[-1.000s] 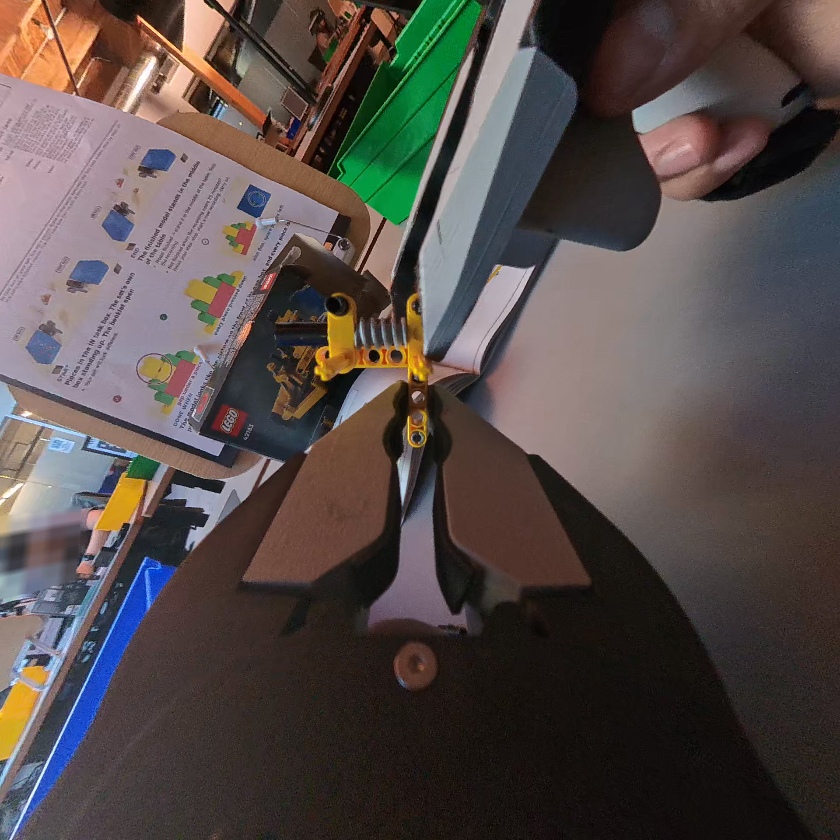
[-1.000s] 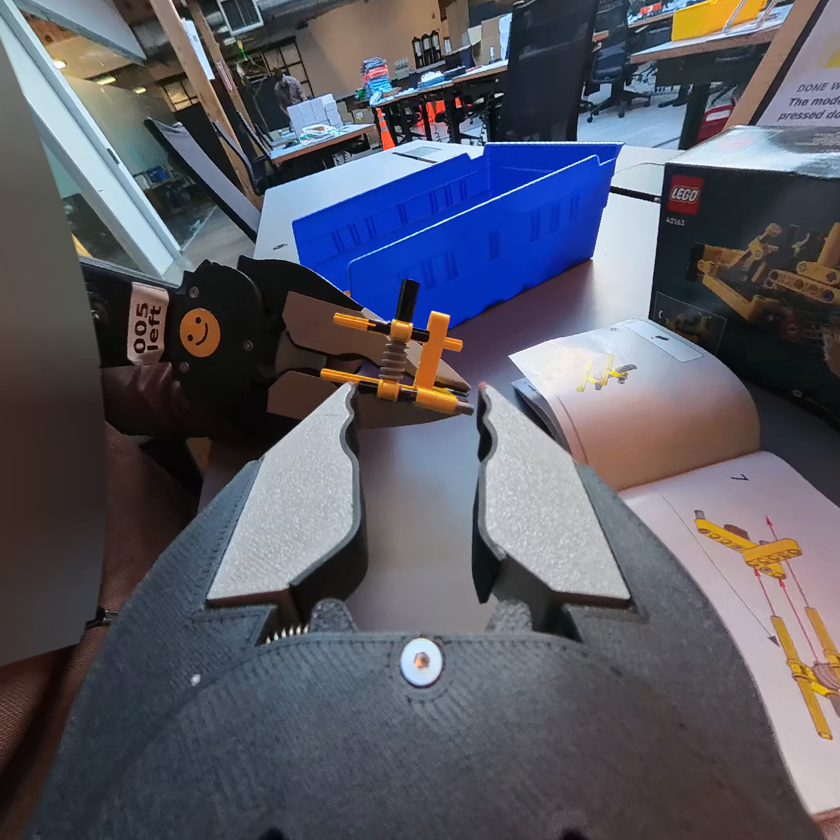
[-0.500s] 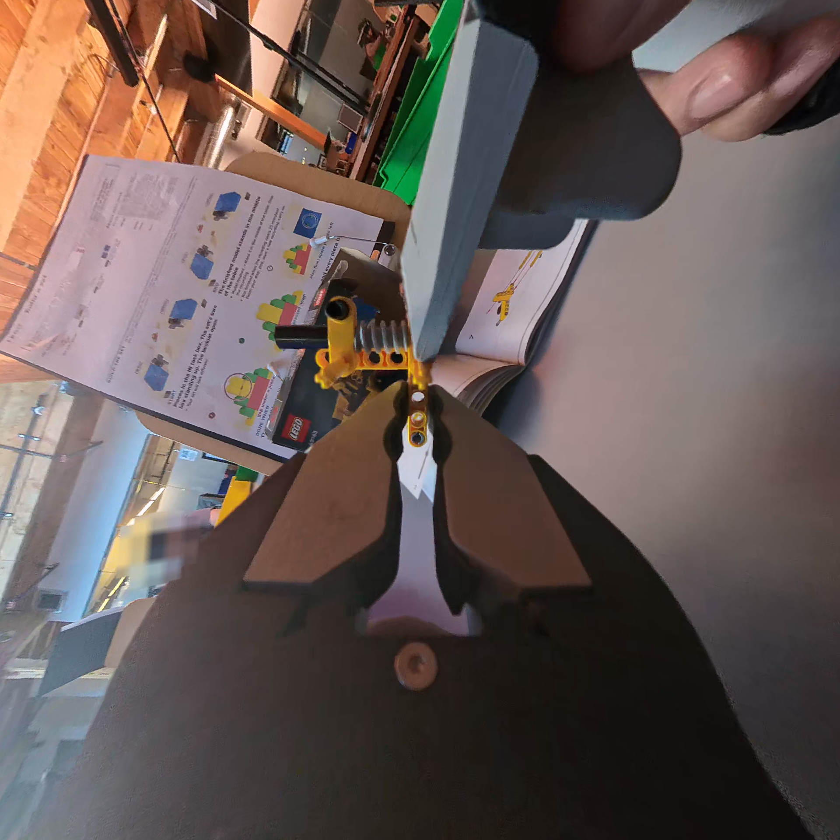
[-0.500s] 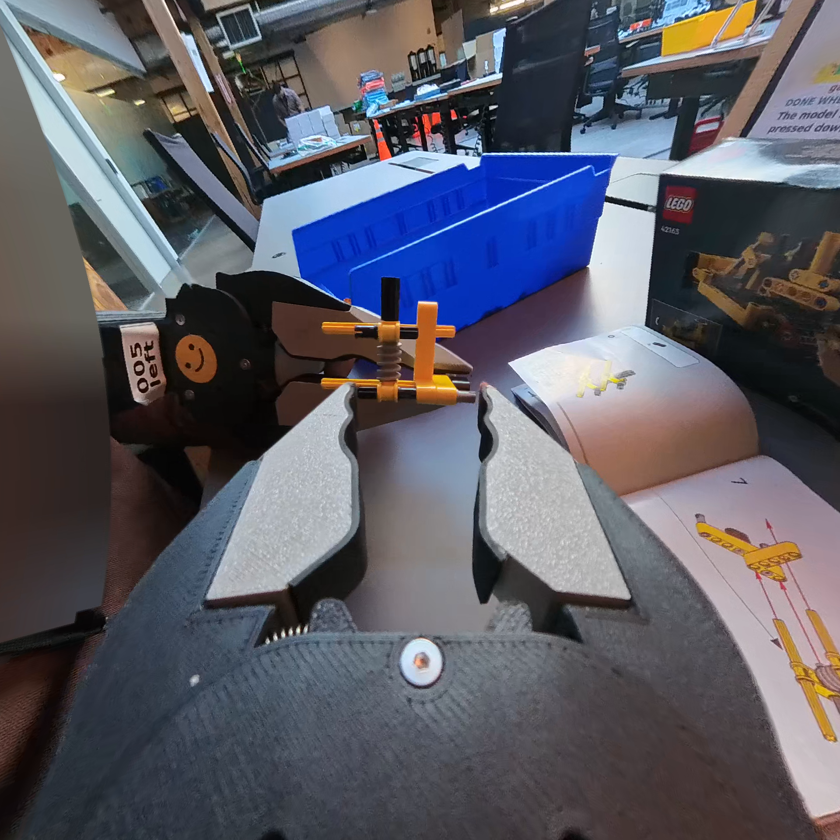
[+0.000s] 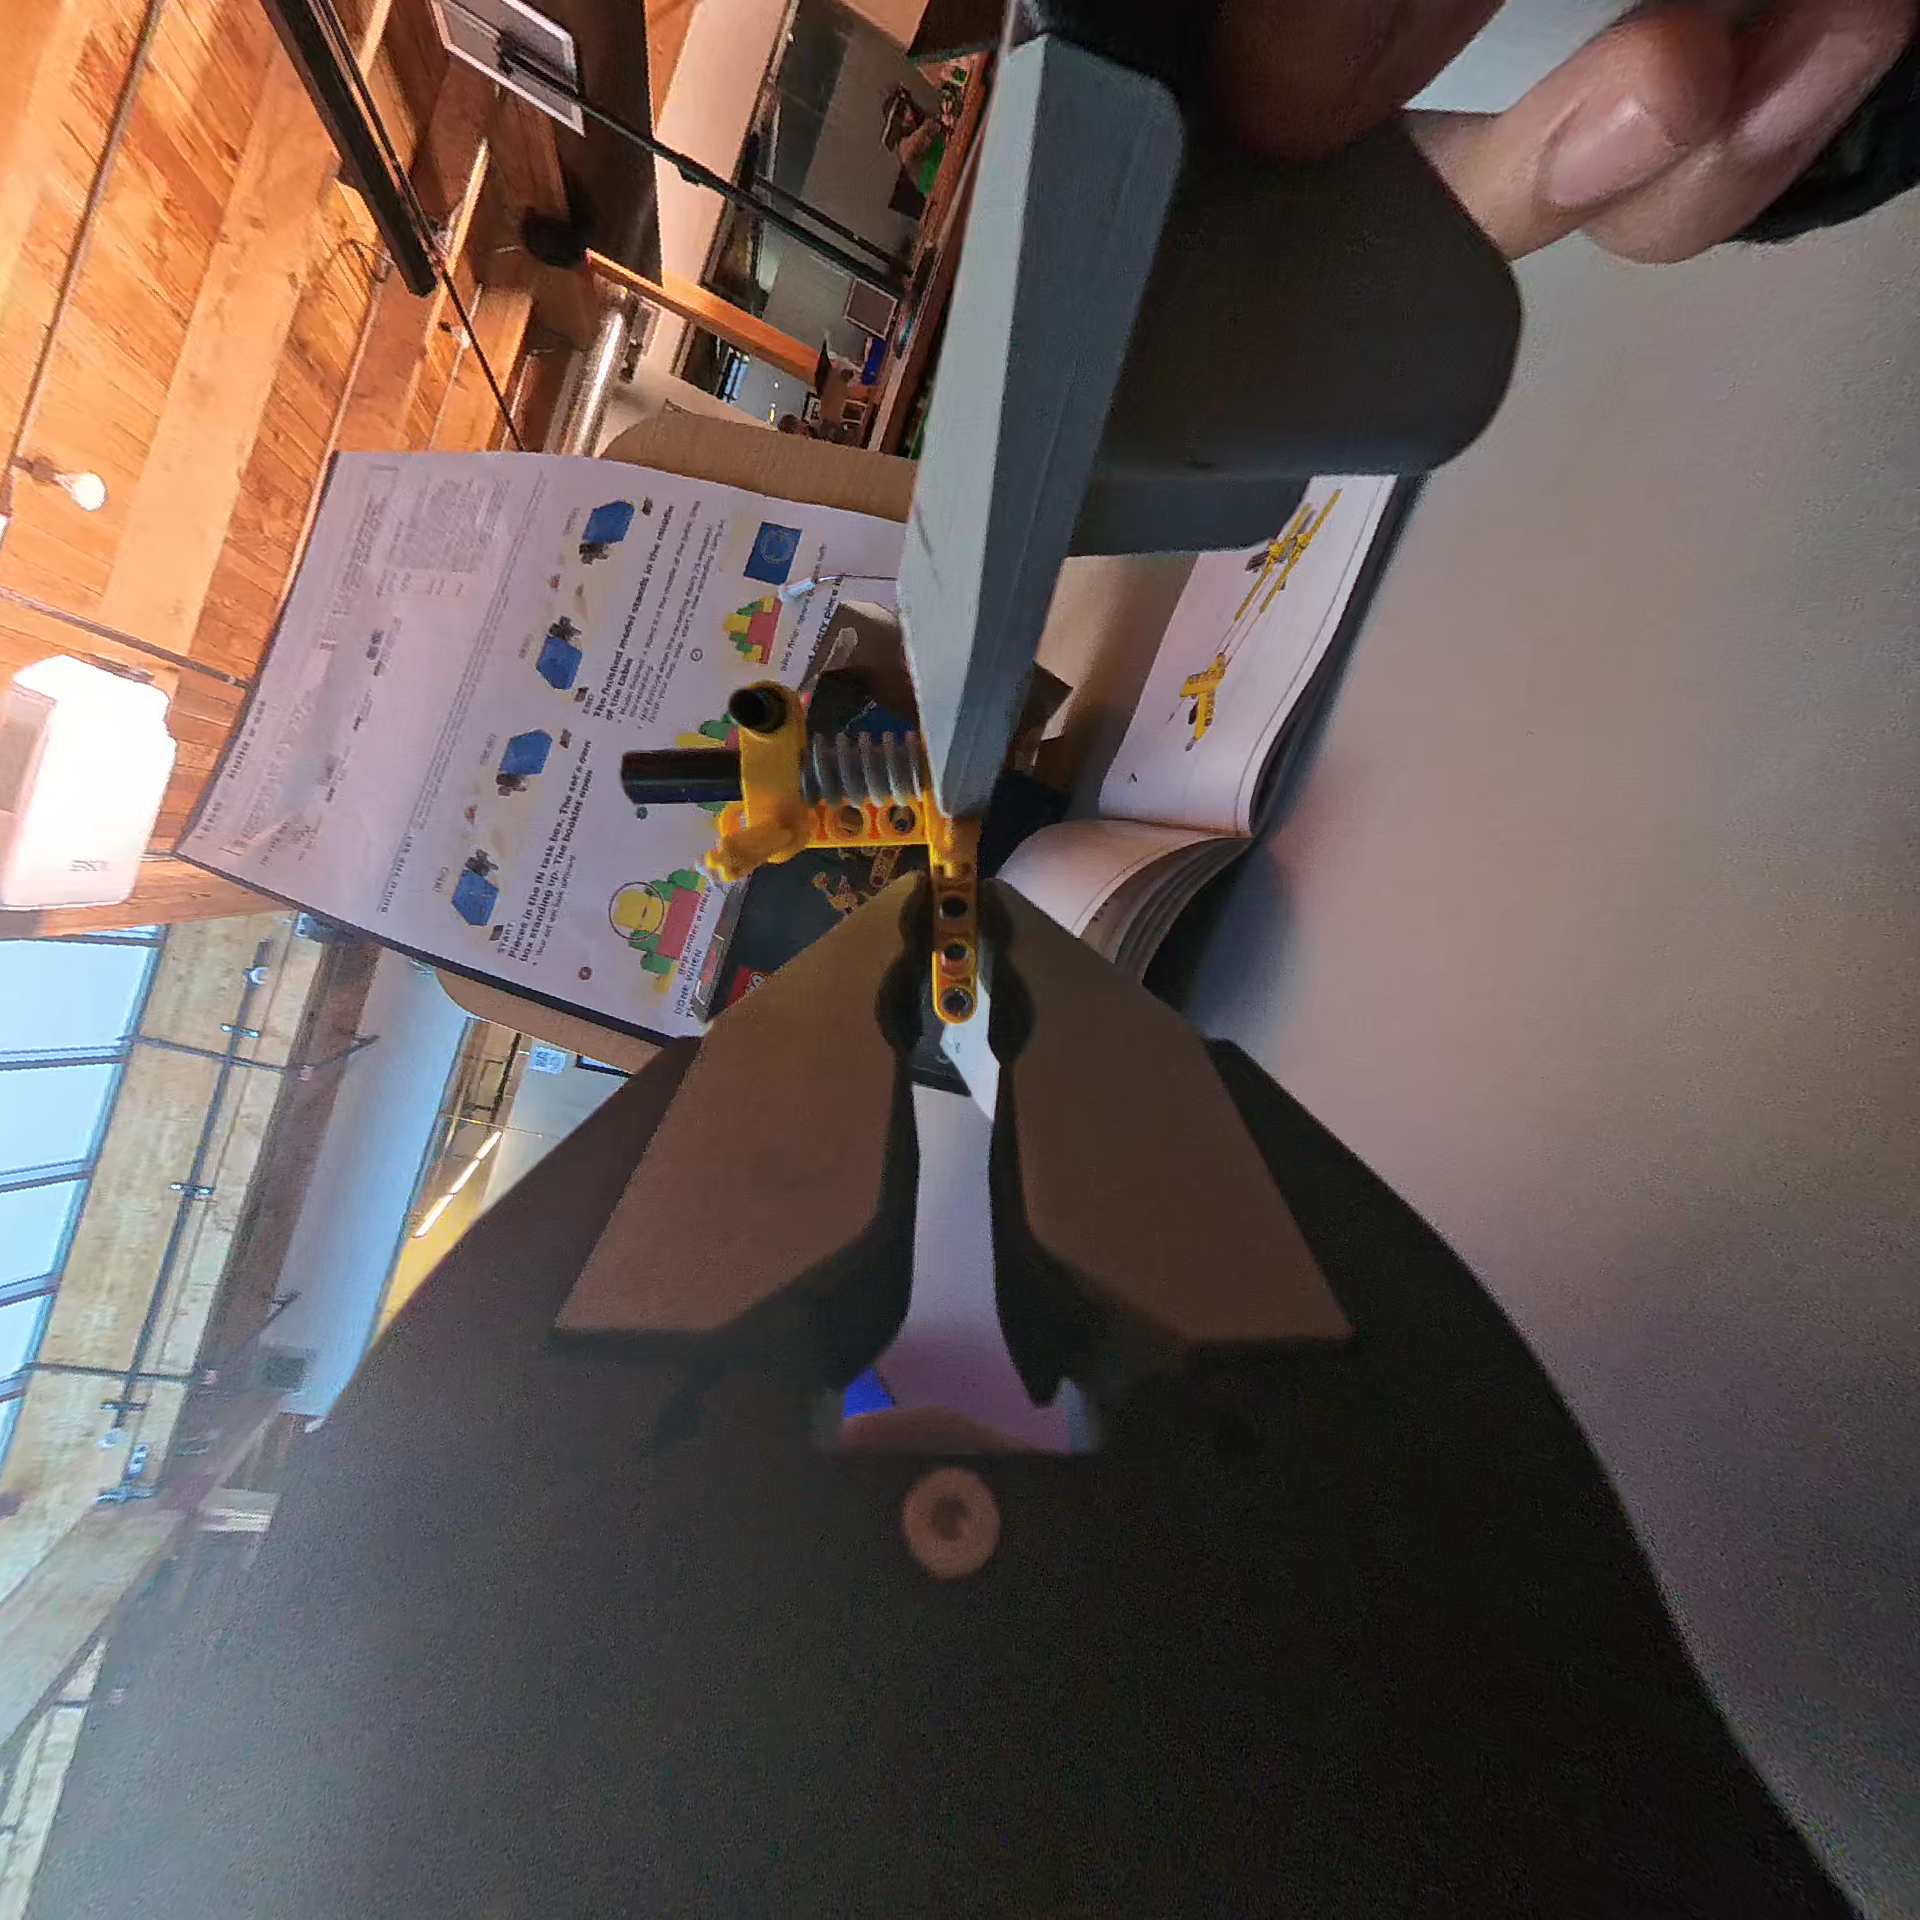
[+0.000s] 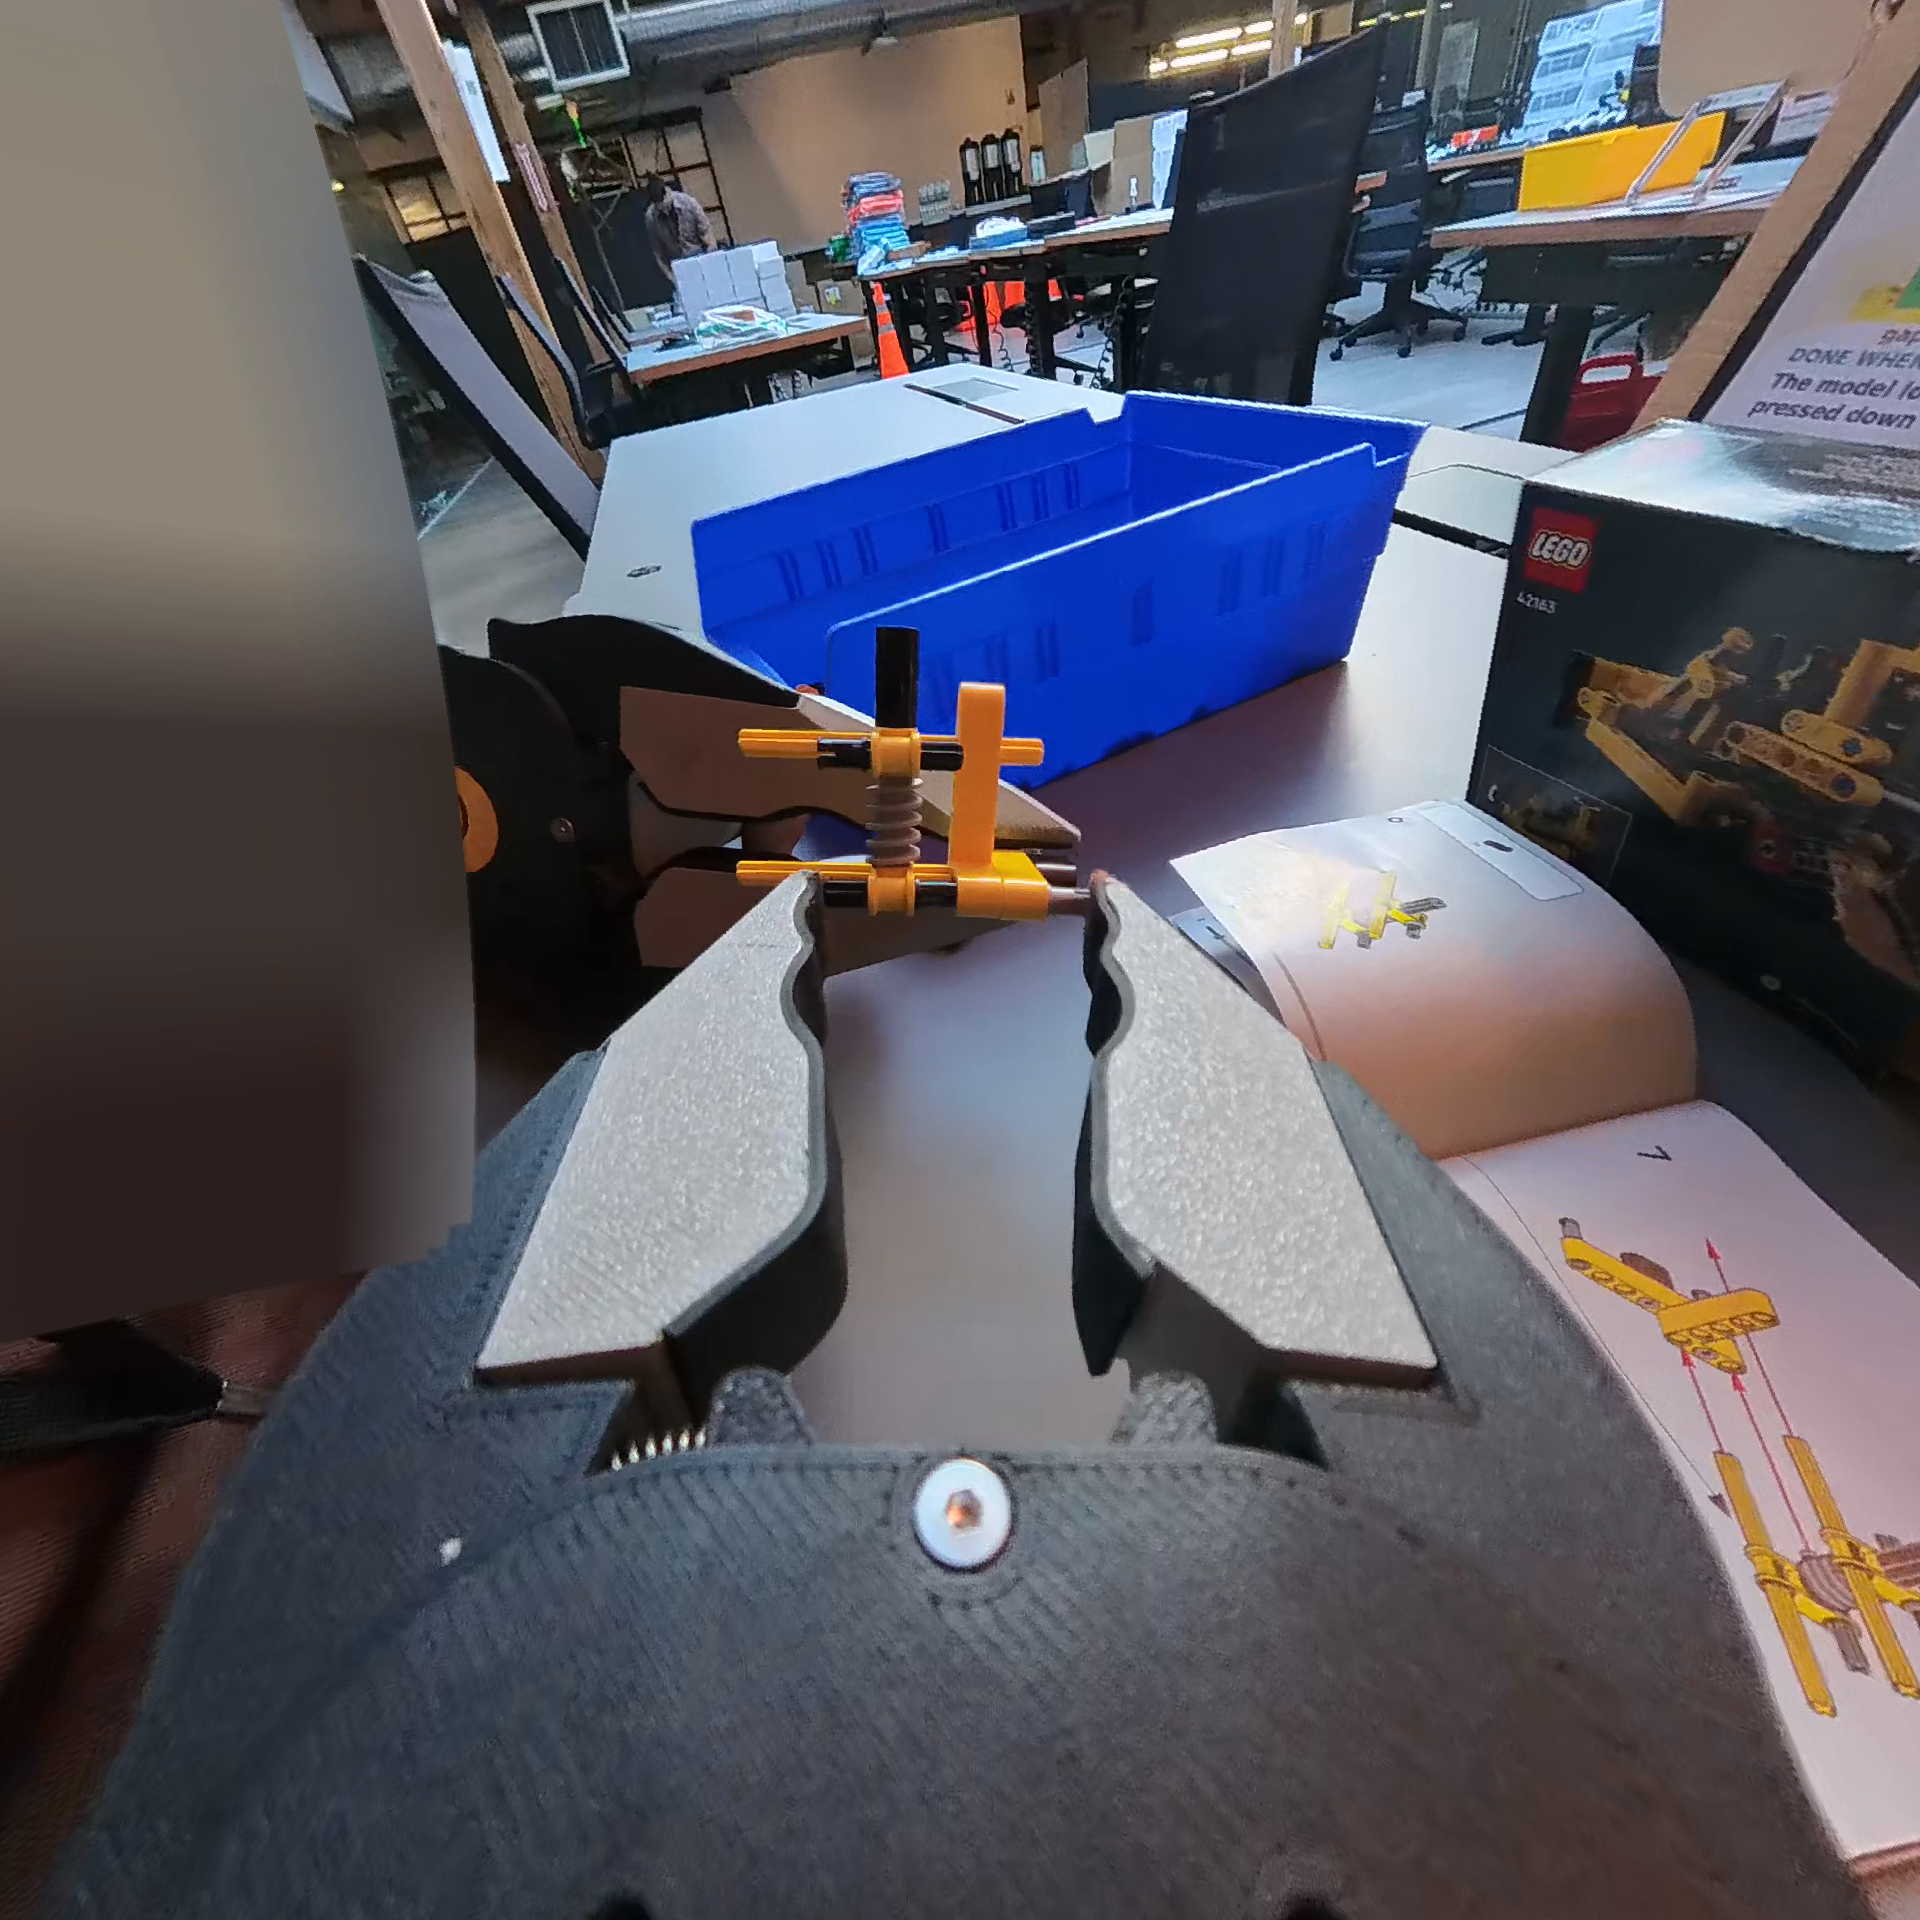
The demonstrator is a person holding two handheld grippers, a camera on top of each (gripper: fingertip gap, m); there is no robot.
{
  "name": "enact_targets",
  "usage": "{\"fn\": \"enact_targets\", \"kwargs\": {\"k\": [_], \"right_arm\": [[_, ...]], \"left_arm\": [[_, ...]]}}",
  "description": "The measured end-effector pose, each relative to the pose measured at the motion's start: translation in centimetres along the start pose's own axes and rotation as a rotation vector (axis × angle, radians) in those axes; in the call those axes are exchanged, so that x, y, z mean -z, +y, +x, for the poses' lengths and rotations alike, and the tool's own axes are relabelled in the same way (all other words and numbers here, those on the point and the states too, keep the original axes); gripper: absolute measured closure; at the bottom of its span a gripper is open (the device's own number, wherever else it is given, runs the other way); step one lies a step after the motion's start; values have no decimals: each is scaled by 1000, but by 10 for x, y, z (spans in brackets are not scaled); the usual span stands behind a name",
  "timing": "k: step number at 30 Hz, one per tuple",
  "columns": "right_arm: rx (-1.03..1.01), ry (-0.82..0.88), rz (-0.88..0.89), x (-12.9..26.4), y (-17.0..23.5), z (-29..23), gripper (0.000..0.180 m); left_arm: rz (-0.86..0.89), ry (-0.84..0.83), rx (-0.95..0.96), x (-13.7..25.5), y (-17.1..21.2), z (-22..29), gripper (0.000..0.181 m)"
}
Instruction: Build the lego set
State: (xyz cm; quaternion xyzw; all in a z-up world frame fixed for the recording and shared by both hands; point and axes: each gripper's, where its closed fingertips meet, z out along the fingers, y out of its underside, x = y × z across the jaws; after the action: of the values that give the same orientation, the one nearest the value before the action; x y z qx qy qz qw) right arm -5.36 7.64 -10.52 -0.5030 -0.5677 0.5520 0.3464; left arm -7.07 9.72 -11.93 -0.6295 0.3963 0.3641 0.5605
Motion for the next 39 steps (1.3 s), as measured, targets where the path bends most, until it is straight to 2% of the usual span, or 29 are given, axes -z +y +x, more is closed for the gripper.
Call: {"fn": "enact_targets", "kwargs": {"k": [16,21,27,30,39], "right_arm": [[28,-7,-42,2,5,-3,134],[-93,-42,-10,0,5,2,133],[25,-12,-16,1,6,-3,127],[-10,-24,12,3,3,-1,133],[-53,-16,21,0,4,1,133]], "left_arm": [[-8,4,-32,3,-2,4,176],[-1,42,11,0,1,7,176],[10,93,99,-2,4,11,176],[8,80,63,-1,1,11,176],[-24,73,40,-2,4,12,176]]}}
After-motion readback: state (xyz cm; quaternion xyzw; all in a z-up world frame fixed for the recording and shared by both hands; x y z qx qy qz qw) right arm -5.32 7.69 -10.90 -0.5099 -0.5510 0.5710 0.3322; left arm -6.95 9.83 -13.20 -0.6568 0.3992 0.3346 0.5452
